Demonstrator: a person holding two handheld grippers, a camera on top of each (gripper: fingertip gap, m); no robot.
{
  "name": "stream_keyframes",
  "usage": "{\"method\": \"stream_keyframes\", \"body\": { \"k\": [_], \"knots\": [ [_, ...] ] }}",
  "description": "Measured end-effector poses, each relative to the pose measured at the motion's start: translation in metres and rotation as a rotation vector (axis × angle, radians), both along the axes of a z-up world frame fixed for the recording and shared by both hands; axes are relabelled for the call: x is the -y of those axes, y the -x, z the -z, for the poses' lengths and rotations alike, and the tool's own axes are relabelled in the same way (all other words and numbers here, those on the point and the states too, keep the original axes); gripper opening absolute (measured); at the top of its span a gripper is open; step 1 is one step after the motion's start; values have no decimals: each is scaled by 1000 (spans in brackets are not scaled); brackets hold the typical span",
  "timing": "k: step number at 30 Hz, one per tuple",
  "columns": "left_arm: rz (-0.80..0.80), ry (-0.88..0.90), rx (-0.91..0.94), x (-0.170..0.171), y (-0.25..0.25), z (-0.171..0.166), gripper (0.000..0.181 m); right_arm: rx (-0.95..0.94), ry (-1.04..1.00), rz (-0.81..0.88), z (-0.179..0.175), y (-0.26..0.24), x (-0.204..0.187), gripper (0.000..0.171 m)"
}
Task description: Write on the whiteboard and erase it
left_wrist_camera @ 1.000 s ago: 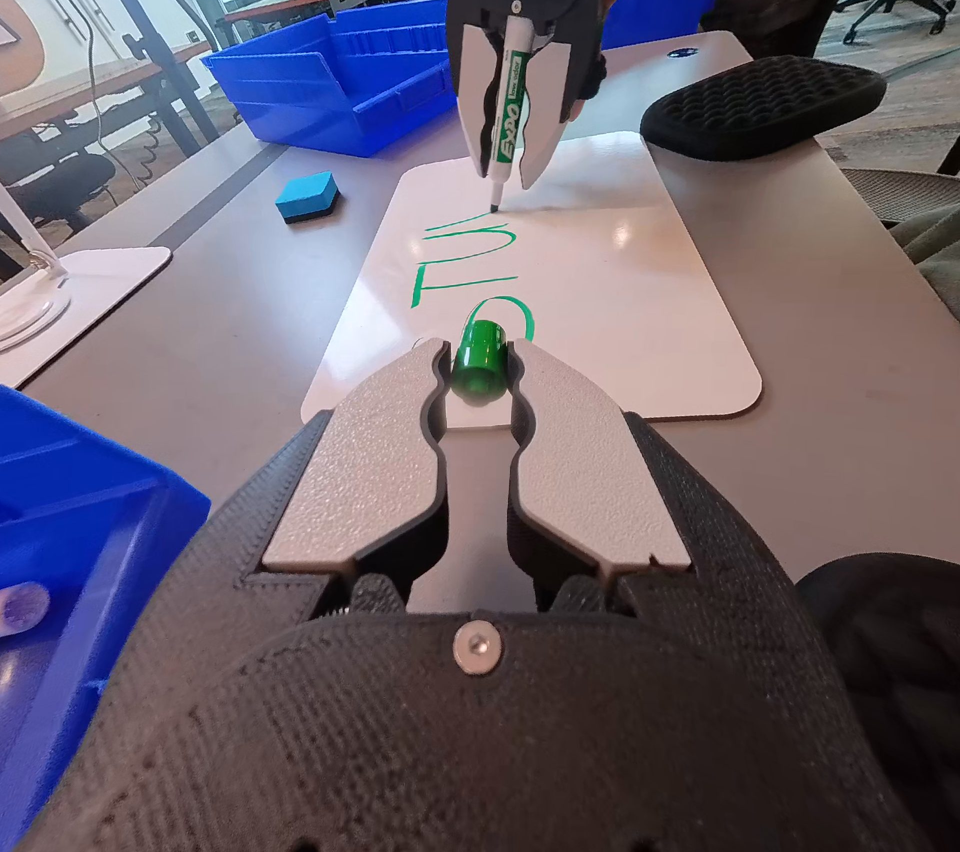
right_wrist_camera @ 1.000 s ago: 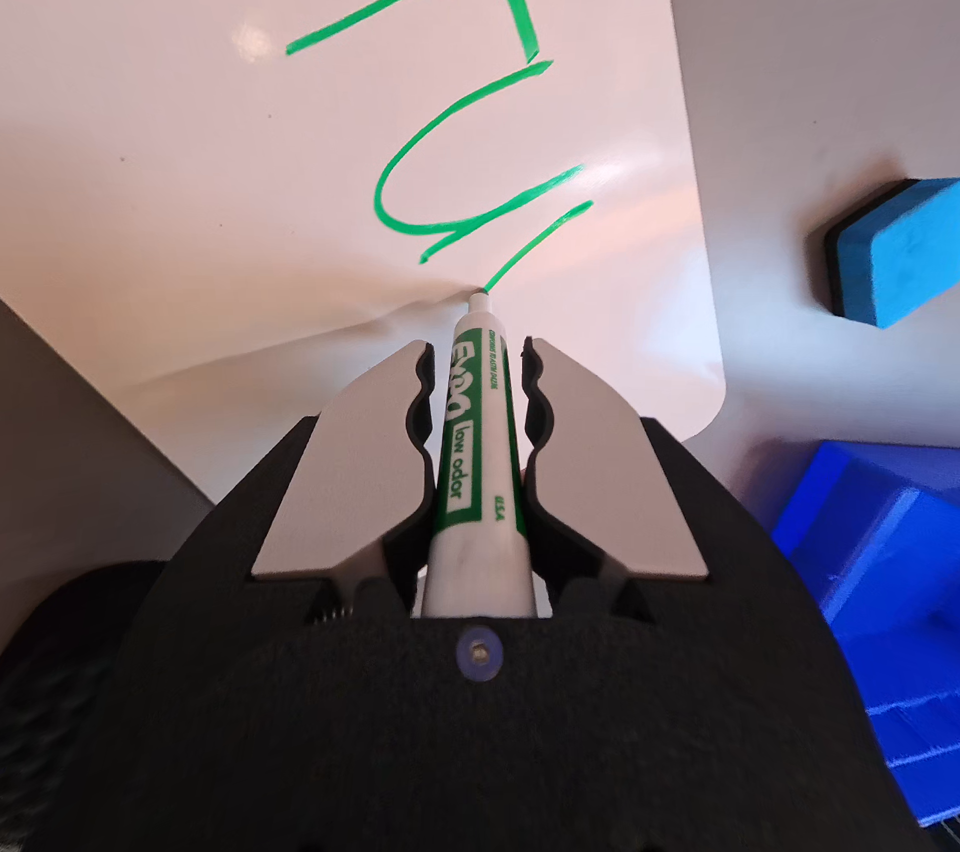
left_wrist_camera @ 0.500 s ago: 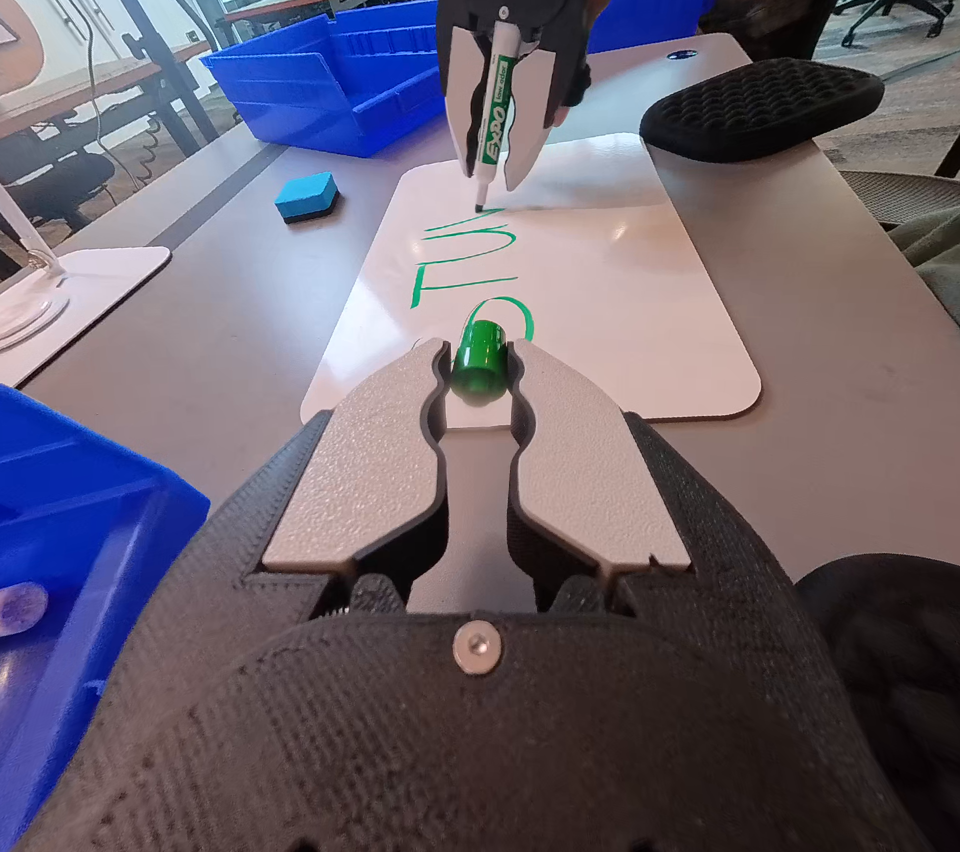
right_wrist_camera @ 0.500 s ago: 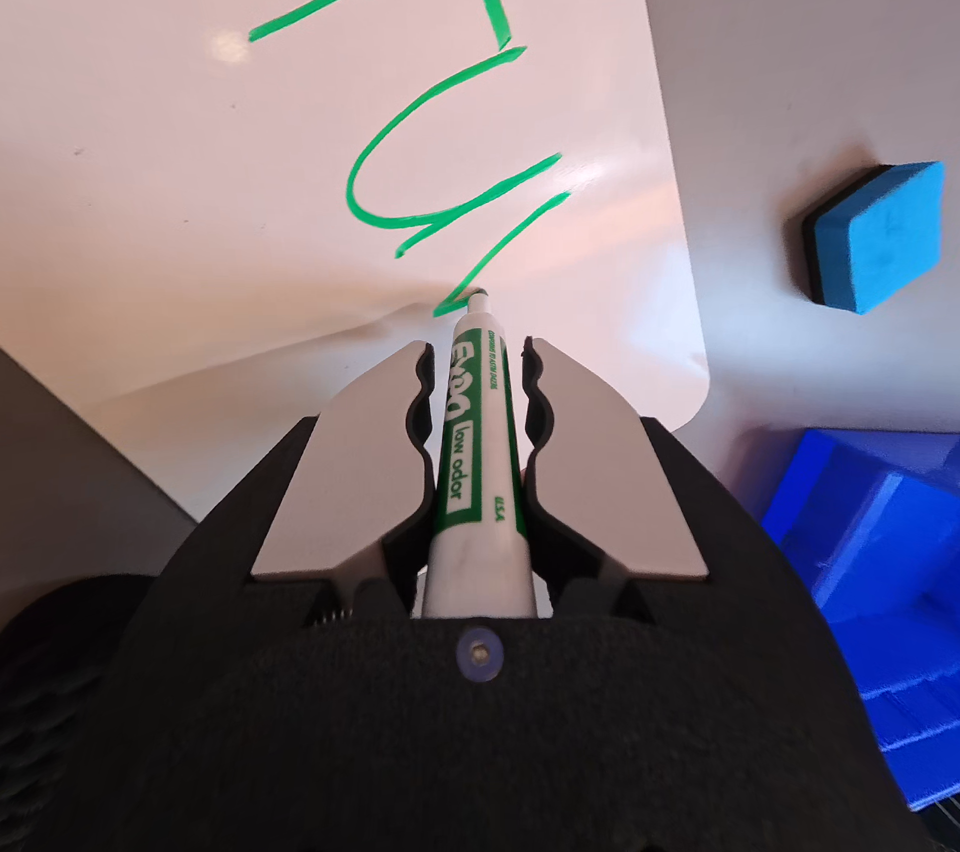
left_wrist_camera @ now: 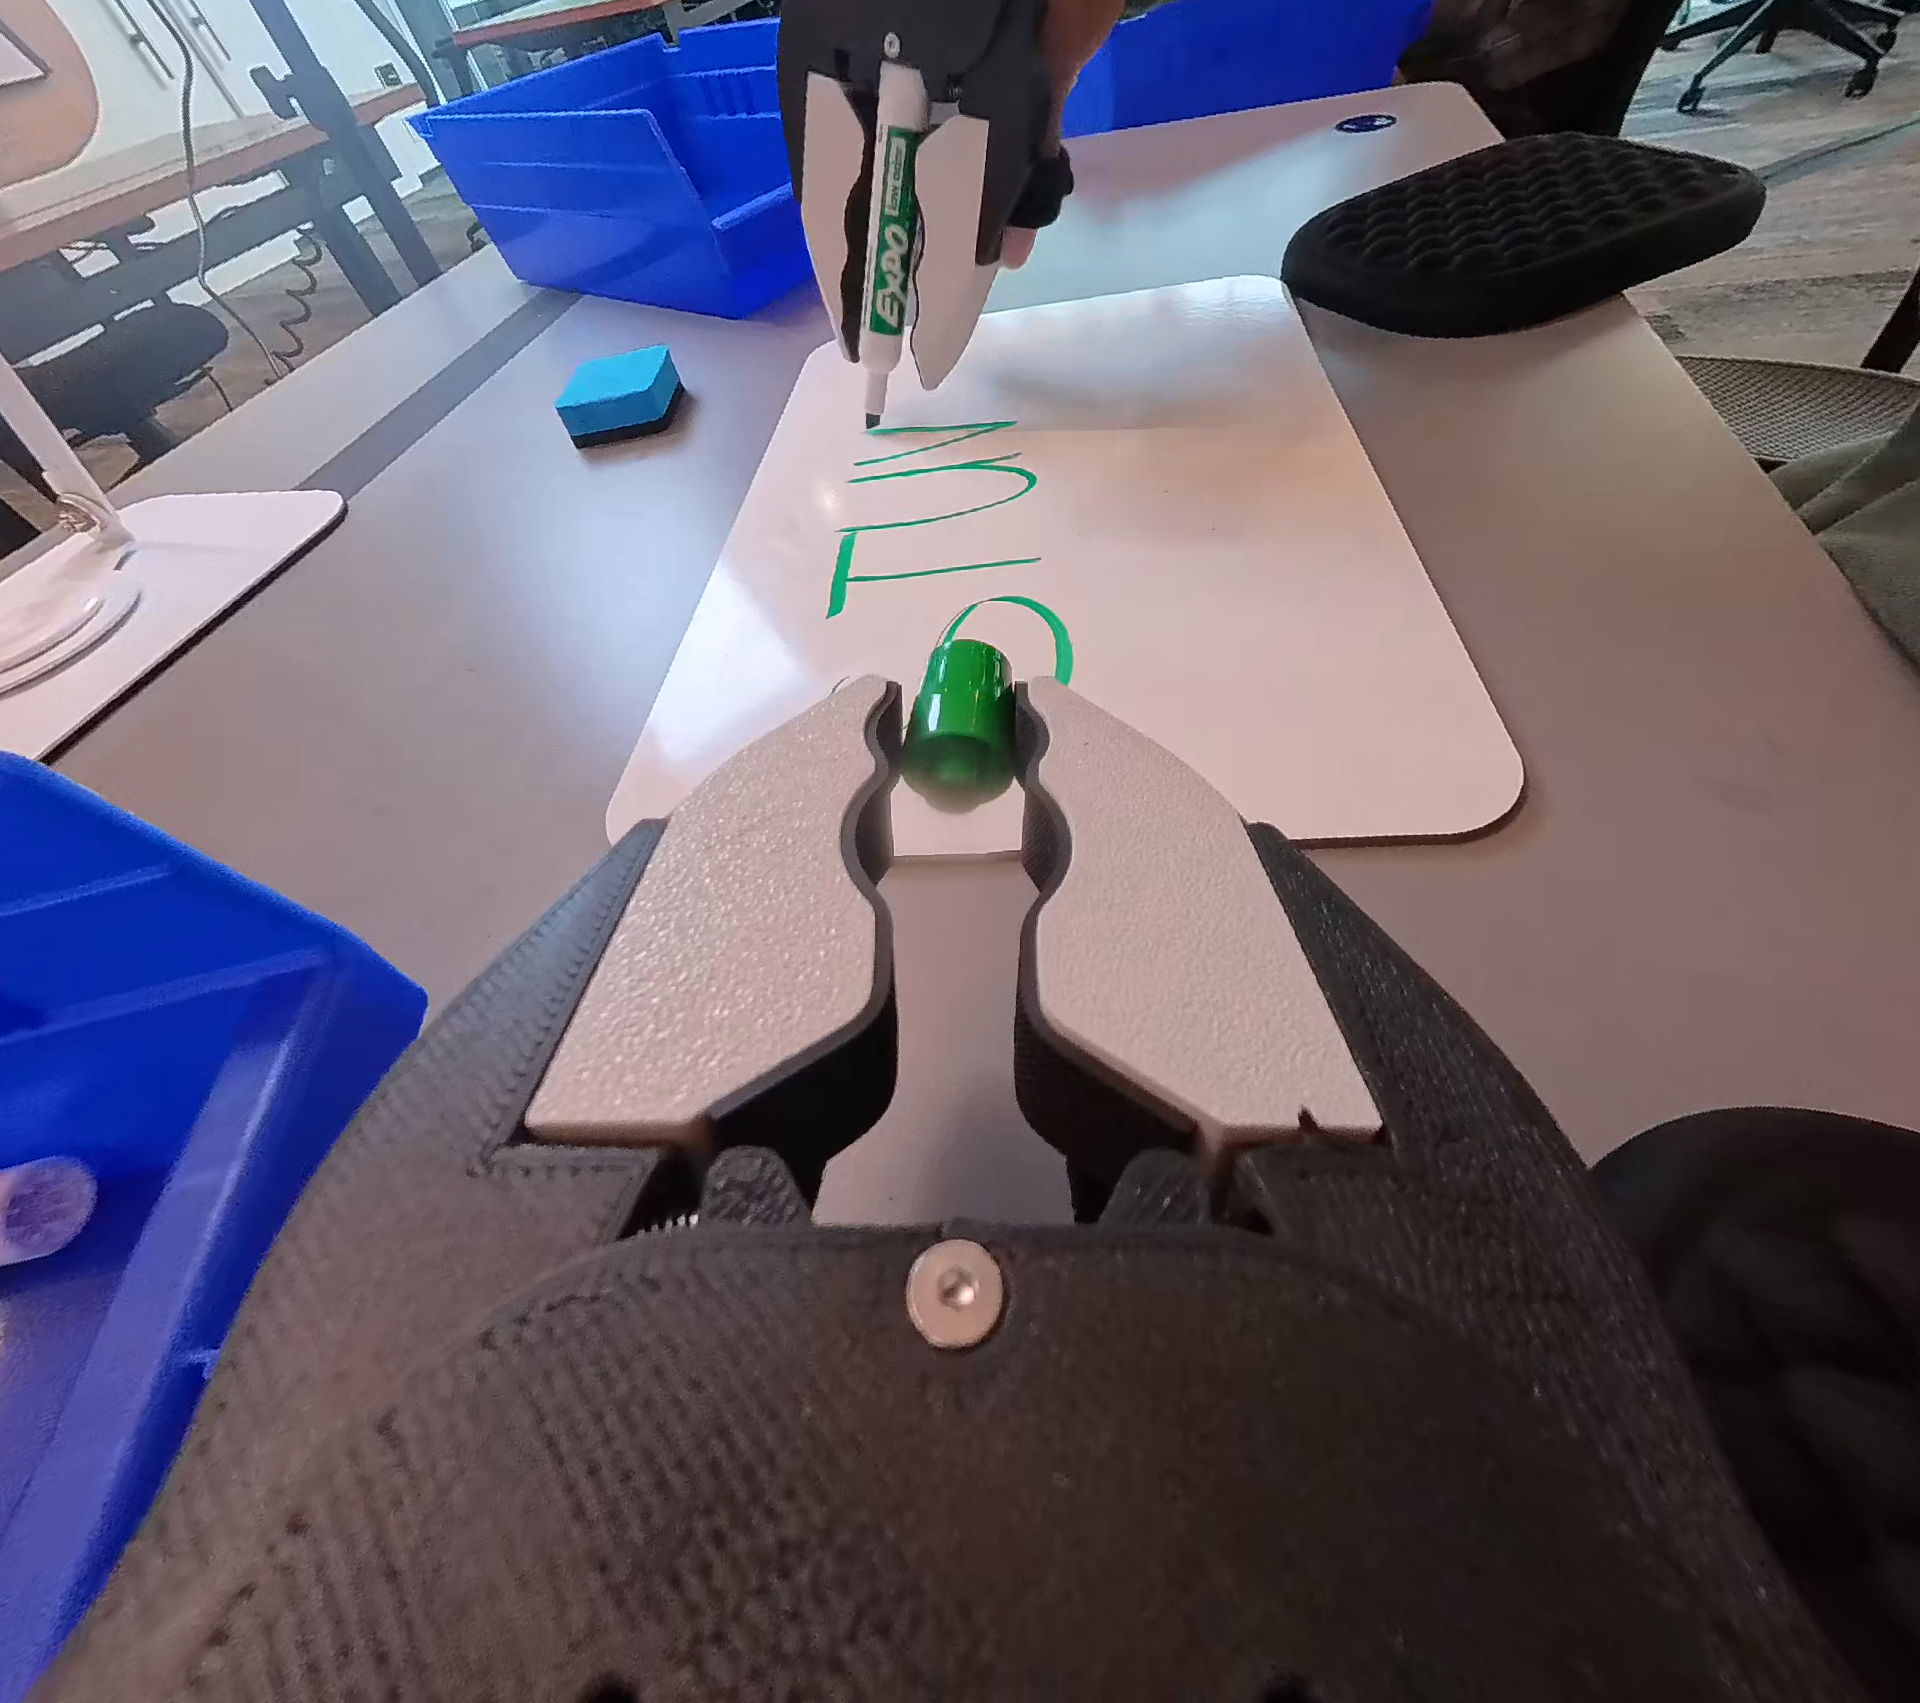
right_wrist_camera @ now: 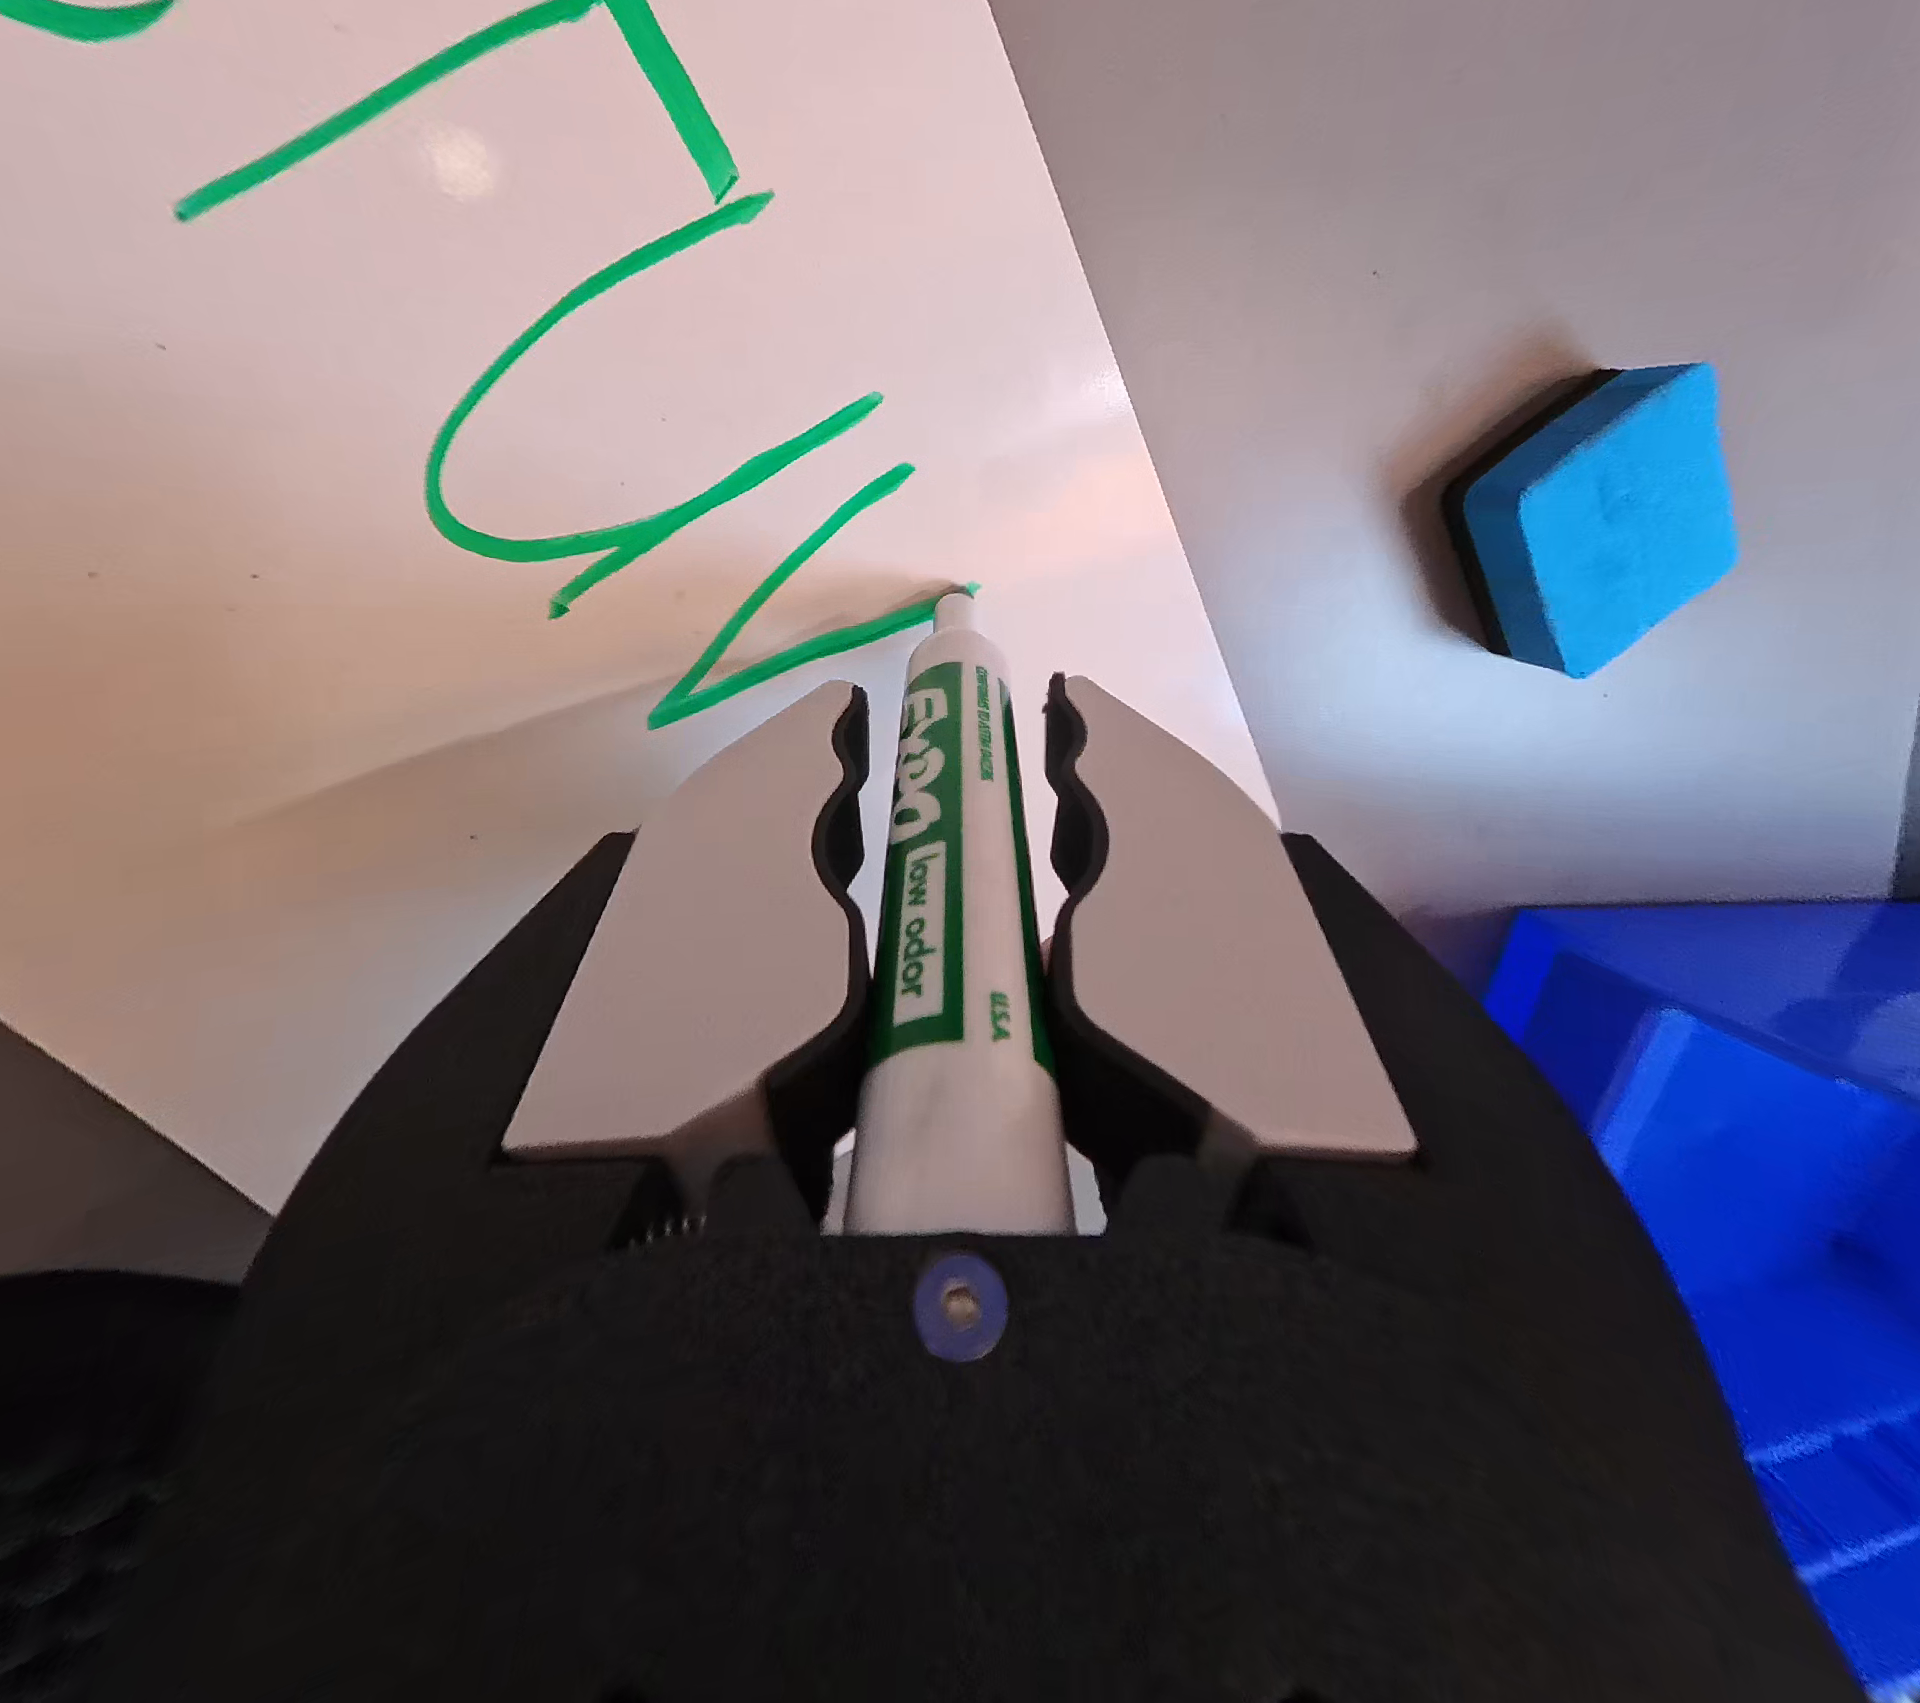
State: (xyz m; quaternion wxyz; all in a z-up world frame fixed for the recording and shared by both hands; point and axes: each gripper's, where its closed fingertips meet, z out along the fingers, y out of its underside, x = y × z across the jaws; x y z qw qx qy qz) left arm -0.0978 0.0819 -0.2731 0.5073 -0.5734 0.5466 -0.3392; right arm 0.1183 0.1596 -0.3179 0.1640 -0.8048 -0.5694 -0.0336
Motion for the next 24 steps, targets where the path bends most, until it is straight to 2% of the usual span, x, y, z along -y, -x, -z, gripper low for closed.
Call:
{"method": "stream_keyframes", "body": {
  "k": [17,24],
  "knots": [
    [5,-9,-12,2,-1,1,20,-3,2,47,2,-14,-3,34],
    [7,-10,-14,3,-1,2,20,25,36,34,1,-20,21,33]
  ]
}}
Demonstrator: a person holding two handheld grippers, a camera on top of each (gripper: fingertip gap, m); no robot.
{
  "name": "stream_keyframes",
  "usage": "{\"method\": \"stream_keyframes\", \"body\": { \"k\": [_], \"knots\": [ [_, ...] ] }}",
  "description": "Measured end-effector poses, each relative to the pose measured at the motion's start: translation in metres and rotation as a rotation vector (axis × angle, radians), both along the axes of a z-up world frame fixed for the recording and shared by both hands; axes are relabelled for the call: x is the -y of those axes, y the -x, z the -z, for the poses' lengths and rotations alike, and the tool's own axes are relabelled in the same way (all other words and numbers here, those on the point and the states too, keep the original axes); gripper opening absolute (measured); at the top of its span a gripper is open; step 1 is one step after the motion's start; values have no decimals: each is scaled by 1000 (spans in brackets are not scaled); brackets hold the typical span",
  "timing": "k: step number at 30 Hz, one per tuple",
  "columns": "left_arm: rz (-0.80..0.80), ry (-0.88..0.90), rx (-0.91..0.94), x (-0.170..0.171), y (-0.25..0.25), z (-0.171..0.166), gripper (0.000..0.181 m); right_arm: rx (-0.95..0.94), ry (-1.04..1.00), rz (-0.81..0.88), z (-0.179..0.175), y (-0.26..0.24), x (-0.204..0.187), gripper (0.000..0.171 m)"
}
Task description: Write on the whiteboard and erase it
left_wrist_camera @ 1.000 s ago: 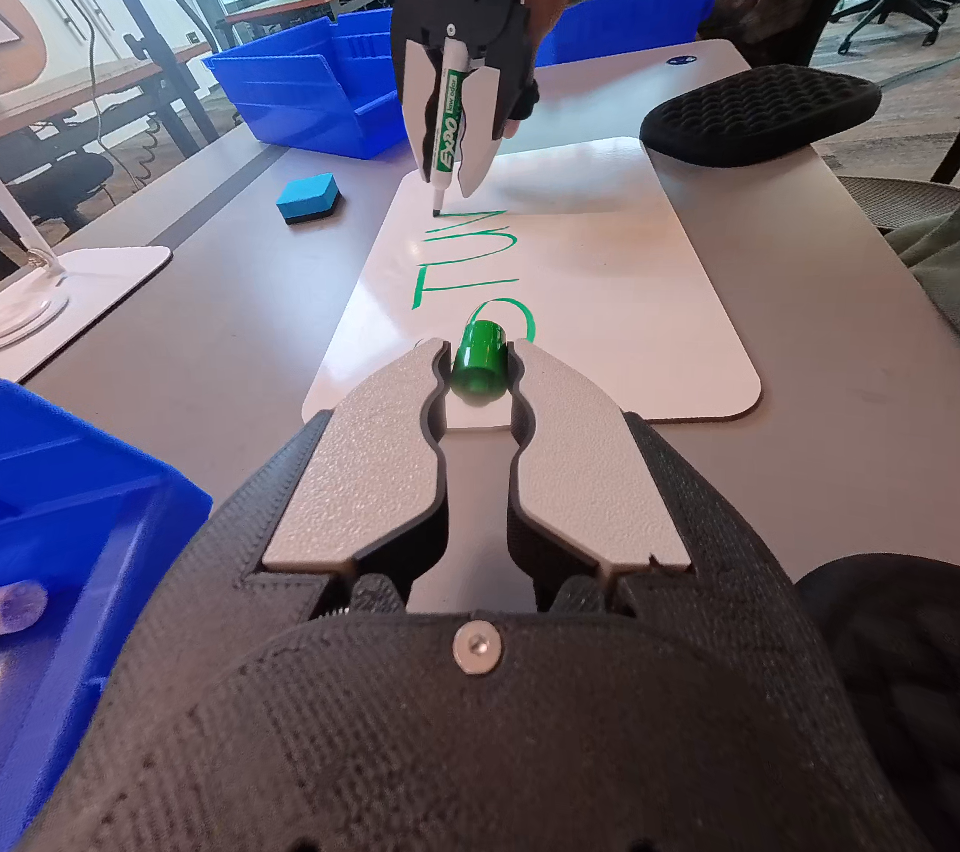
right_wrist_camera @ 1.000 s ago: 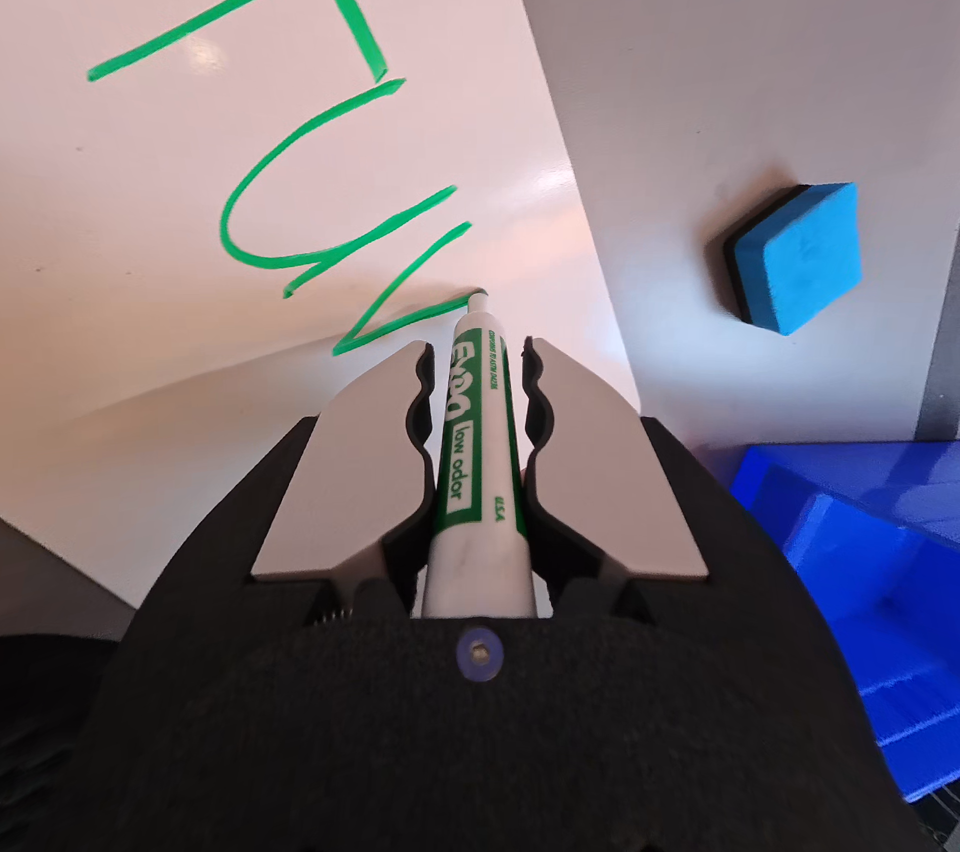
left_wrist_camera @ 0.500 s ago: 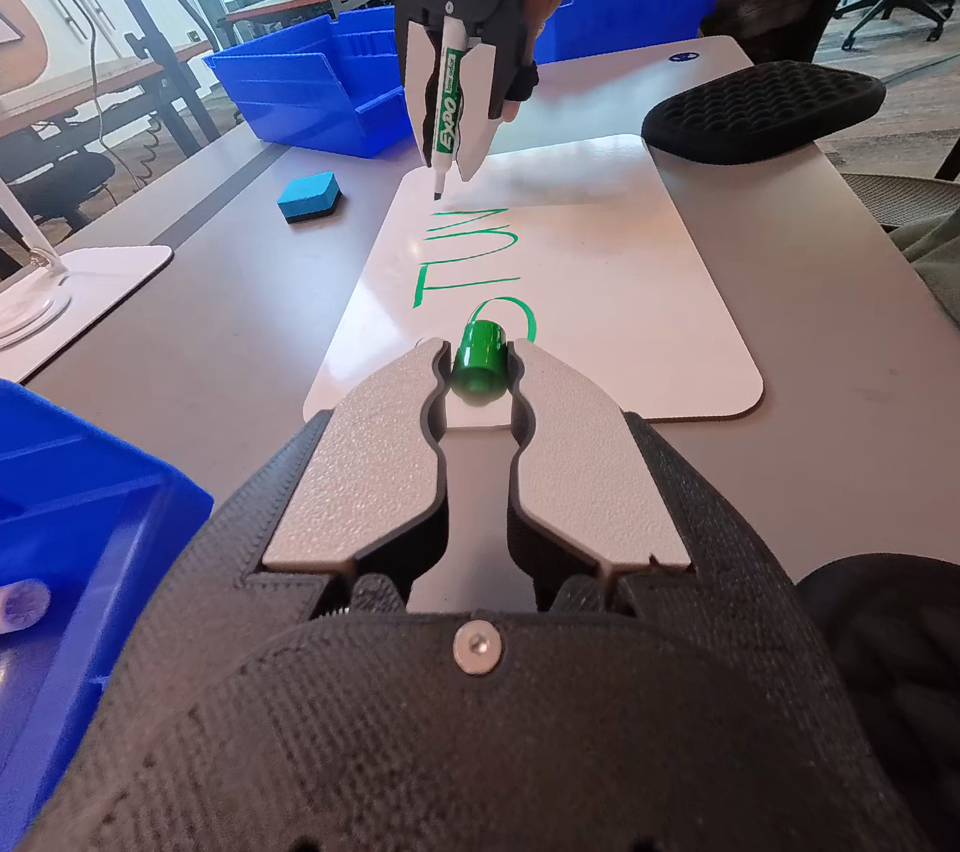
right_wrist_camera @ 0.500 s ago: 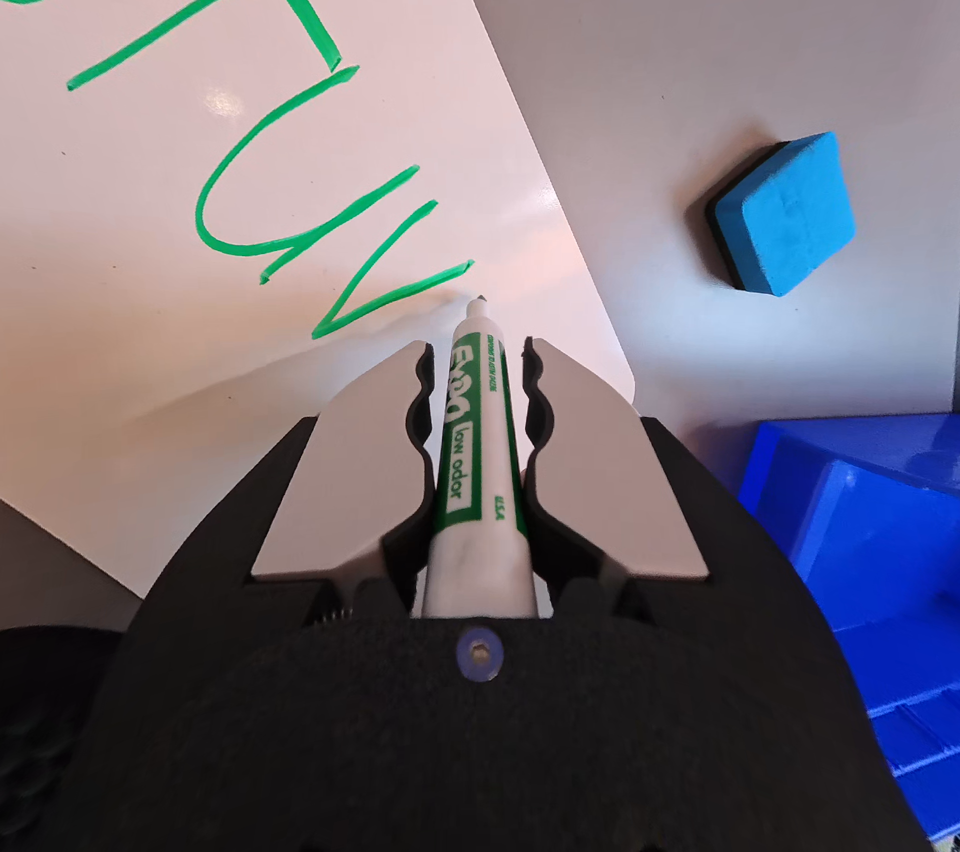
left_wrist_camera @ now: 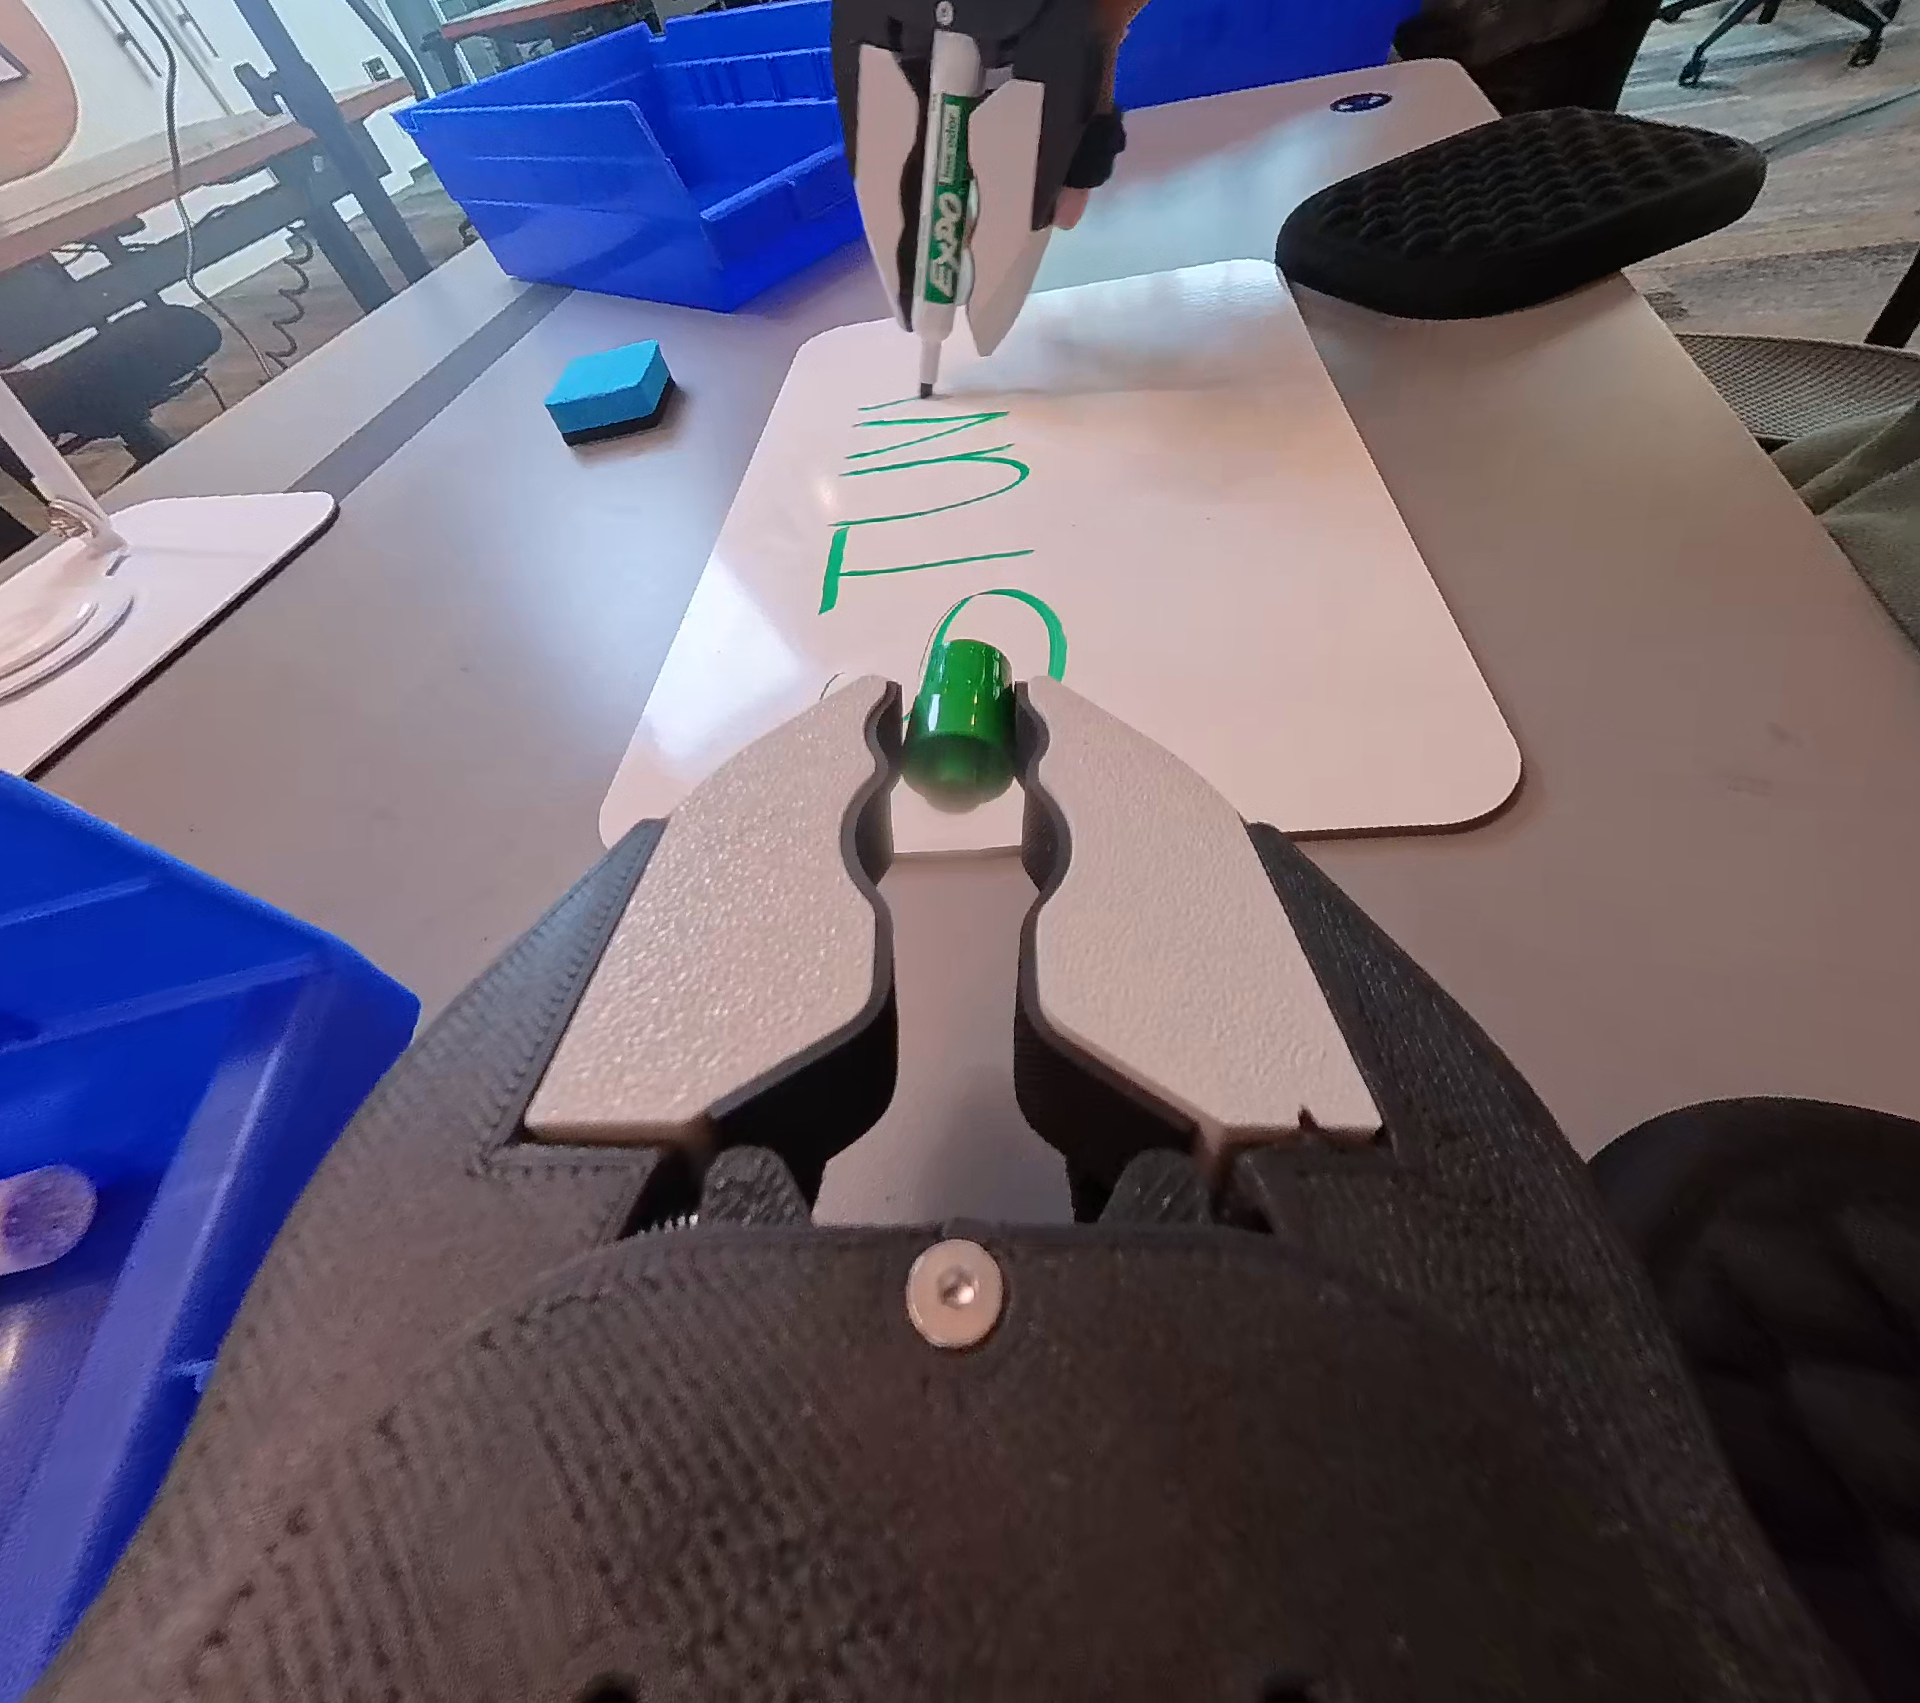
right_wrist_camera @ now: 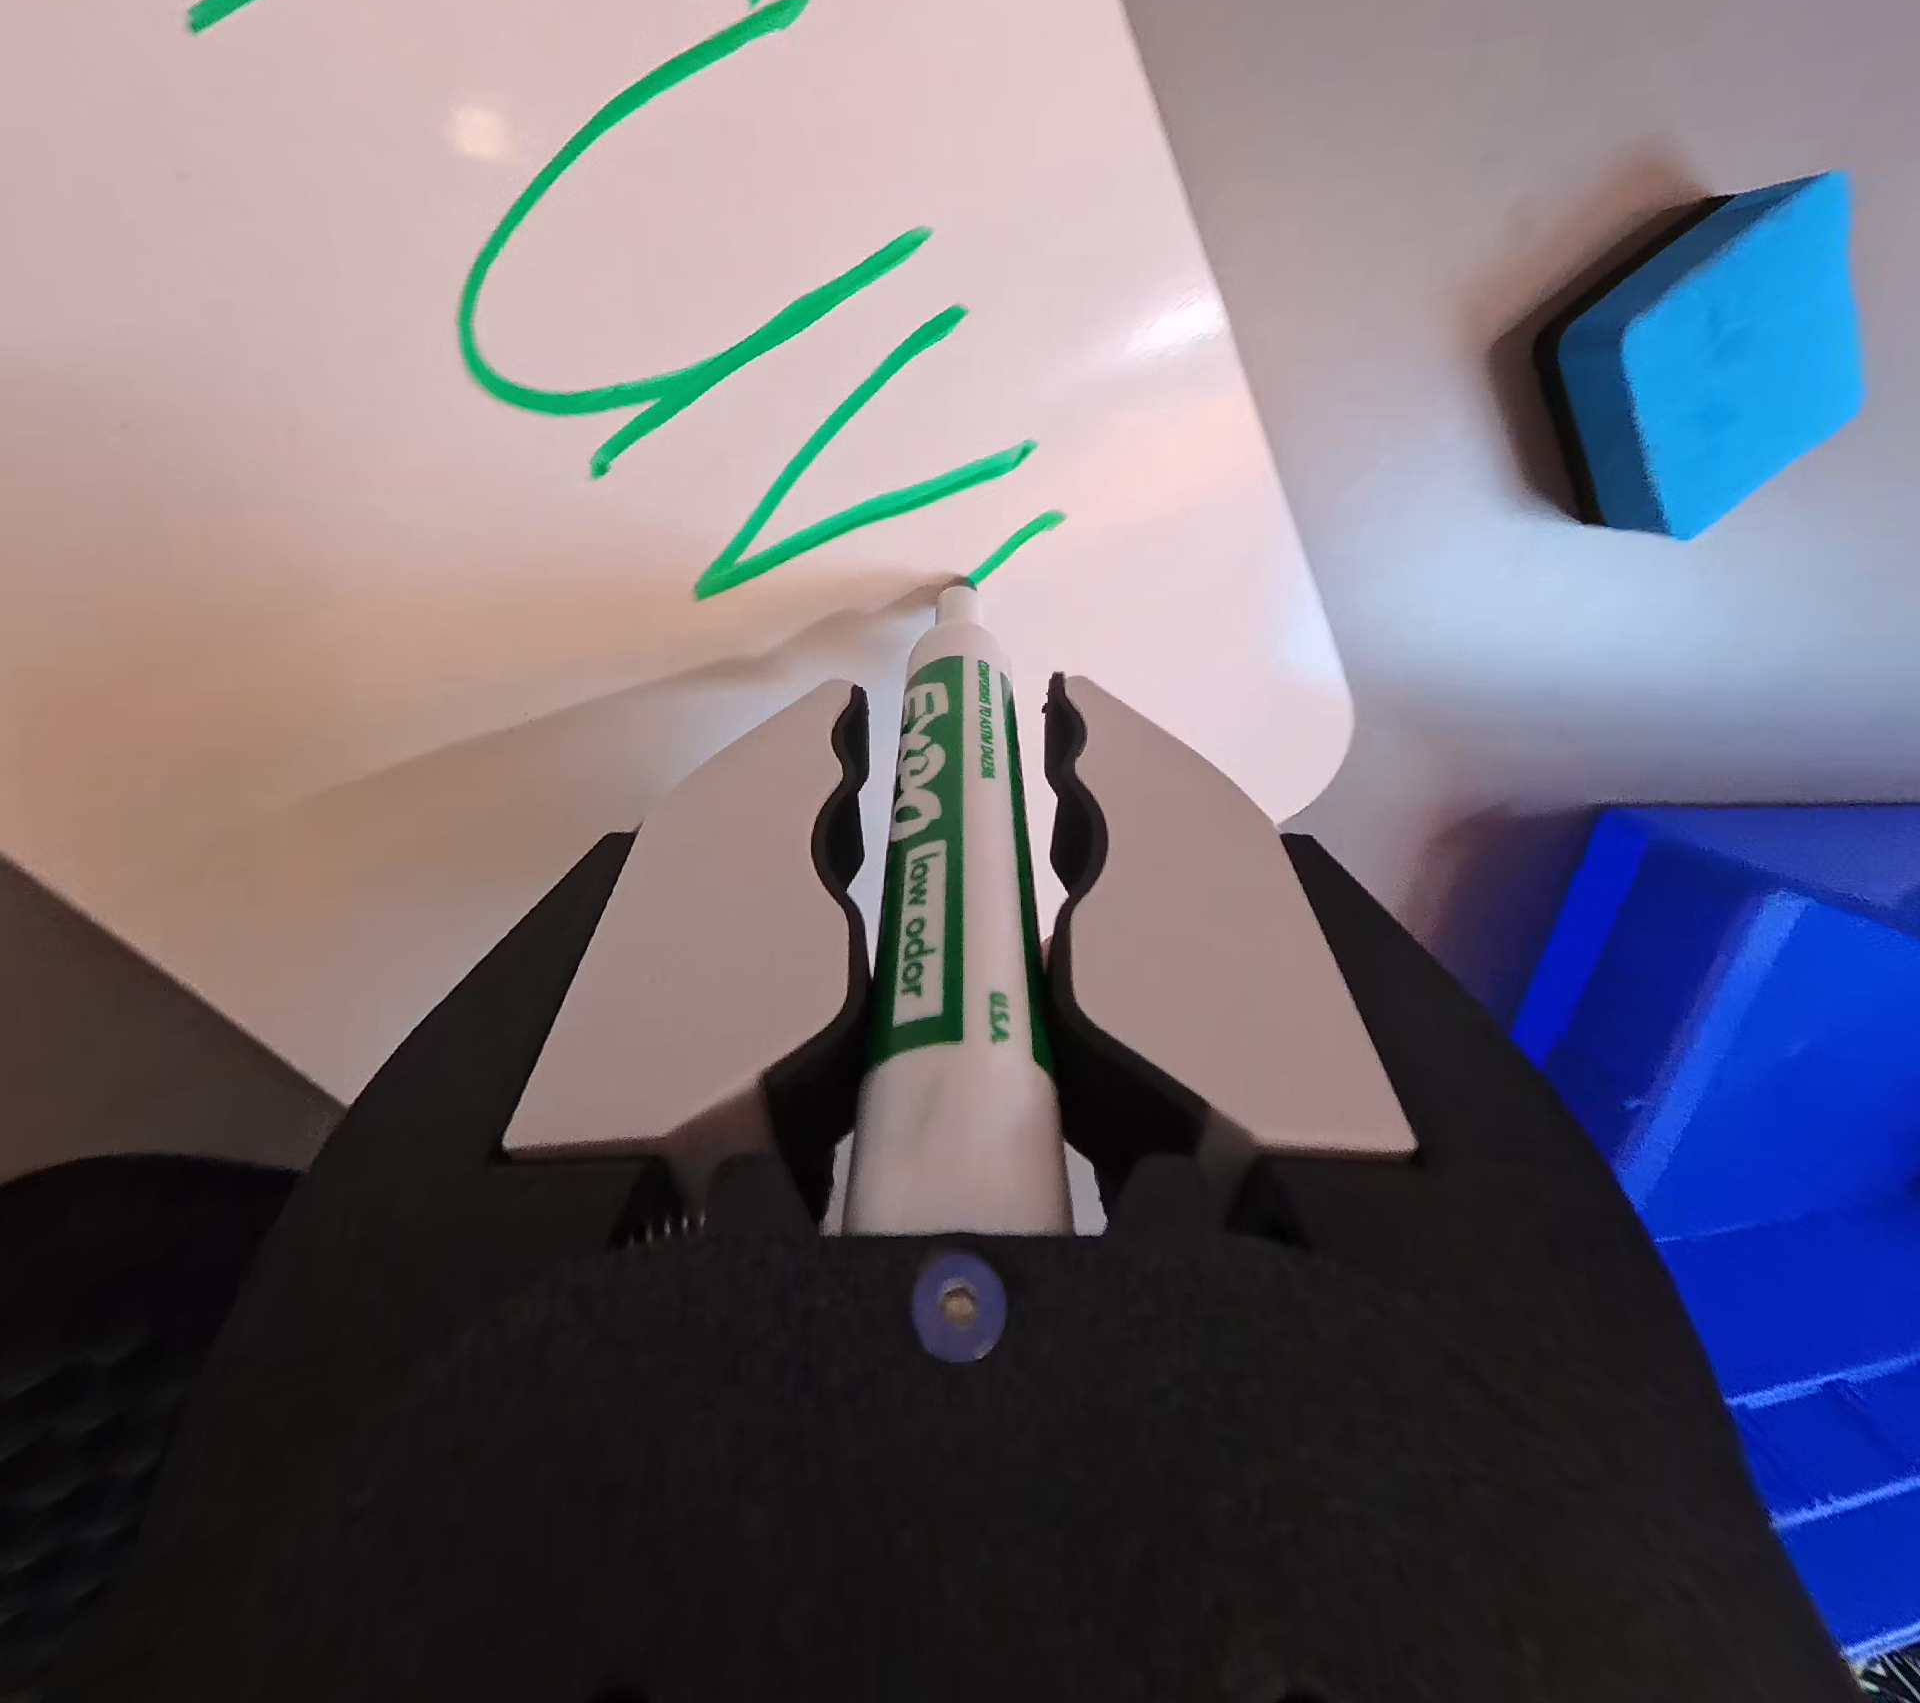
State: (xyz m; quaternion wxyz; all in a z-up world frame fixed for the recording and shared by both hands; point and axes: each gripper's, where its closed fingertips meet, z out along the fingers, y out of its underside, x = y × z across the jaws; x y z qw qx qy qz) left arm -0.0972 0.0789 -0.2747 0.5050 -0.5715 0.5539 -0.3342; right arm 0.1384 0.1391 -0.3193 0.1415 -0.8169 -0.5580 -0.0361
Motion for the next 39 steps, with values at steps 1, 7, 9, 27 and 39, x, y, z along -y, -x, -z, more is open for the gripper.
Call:
{"method": "stream_keyframes", "body": {
  "k": [1,7,9,27,39],
  "knots": [
    [0,-1,-1,0,0,0,20,1,9,-1,0,-1,6,33],
    [0,0,-3,0,0,0,20,7,44,4,-1,-7,37,33],
    [1,-2,-4,1,0,0,20,5,38,6,-1,-7,36,33],
    [3,4,1,1,0,0,20,33,-20,22,0,-14,-20,34],
    [6,-4,-5,2,-1,0,20,61,18,28,-1,-28,29,33]
  ]
}}
